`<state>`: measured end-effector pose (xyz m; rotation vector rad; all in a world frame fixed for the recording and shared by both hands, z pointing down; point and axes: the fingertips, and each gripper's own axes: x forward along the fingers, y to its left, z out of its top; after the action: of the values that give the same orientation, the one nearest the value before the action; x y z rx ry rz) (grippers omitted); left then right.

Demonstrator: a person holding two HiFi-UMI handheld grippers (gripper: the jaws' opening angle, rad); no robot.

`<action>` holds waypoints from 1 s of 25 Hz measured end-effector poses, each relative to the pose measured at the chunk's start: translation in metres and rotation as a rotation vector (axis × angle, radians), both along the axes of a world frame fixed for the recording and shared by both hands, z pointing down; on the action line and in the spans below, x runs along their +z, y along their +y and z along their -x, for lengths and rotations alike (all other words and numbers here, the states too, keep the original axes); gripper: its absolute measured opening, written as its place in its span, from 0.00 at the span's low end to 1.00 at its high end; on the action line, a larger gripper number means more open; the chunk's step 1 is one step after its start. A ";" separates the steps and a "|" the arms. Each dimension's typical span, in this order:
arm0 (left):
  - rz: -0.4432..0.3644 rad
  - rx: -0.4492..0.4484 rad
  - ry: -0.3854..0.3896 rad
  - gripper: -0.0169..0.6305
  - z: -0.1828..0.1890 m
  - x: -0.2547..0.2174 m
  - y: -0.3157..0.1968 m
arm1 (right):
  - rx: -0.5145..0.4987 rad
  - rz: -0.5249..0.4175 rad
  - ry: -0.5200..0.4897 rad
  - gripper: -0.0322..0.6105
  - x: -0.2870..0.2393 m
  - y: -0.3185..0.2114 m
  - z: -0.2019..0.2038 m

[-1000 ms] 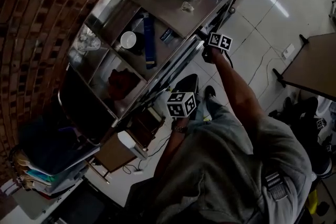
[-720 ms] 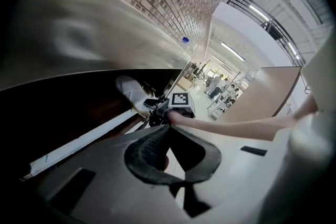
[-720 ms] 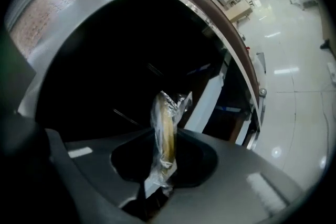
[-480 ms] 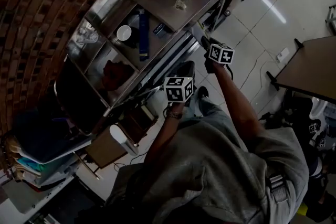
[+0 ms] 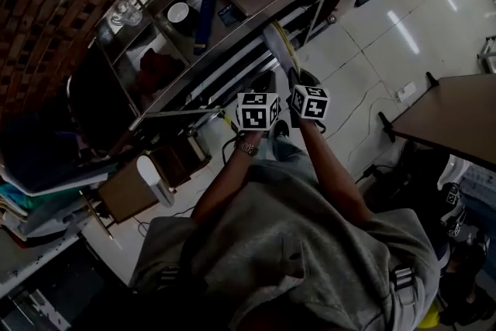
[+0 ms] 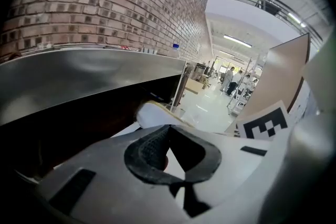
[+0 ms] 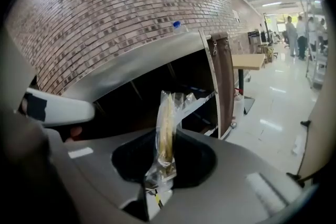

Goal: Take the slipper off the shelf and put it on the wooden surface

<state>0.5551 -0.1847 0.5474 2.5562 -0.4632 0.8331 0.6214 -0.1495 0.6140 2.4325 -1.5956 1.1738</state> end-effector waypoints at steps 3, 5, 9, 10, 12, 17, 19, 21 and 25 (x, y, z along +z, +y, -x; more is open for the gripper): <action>0.007 -0.054 -0.025 0.03 0.031 0.008 0.015 | -0.005 -0.006 0.028 0.14 -0.002 0.018 0.004; 0.005 -0.082 -0.052 0.03 0.059 0.014 0.019 | -0.003 -0.019 0.025 0.14 -0.003 0.024 0.007; 0.030 -0.166 -0.092 0.03 0.122 0.013 0.019 | 0.002 0.015 0.003 0.14 -0.007 0.044 0.028; 0.032 -0.201 -0.088 0.03 0.135 0.007 0.013 | -0.017 0.024 0.004 0.14 -0.011 0.043 0.038; 0.017 -0.277 -0.071 0.03 0.165 -0.008 -0.001 | -0.079 0.033 0.018 0.14 -0.019 0.034 0.062; -0.044 -0.382 -0.038 0.03 0.257 -0.026 -0.009 | -0.165 0.035 0.073 0.14 -0.026 0.020 0.133; -0.058 -0.406 -0.034 0.03 0.304 -0.024 0.001 | -0.172 0.045 0.100 0.14 -0.025 0.023 0.170; -0.057 -0.436 -0.025 0.03 0.359 -0.021 0.013 | -0.173 0.061 0.123 0.14 -0.023 0.031 0.217; -0.043 -0.506 0.004 0.03 0.486 -0.016 0.047 | -0.238 0.053 0.172 0.14 -0.030 0.064 0.351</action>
<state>0.0687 -0.1382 0.5312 2.3117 -1.0768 0.6311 0.2700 -0.0856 0.5838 2.1693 -1.7183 0.9299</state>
